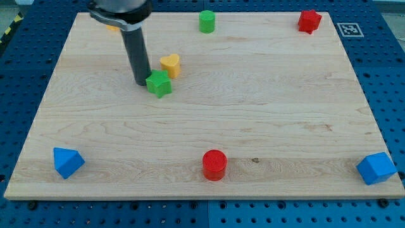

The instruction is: Point your arm towards top left

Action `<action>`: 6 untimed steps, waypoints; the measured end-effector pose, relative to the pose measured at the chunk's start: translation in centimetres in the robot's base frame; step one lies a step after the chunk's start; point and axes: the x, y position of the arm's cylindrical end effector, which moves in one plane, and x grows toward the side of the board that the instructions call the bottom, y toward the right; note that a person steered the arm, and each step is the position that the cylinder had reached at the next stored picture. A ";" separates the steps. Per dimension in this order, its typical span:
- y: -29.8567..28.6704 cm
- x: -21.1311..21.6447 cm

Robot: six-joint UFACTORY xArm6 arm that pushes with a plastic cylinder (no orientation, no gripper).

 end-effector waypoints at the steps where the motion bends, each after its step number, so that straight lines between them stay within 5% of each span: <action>1: 1.8 0.0; 3: -0.1 -0.3; 6: -10.4 -12.5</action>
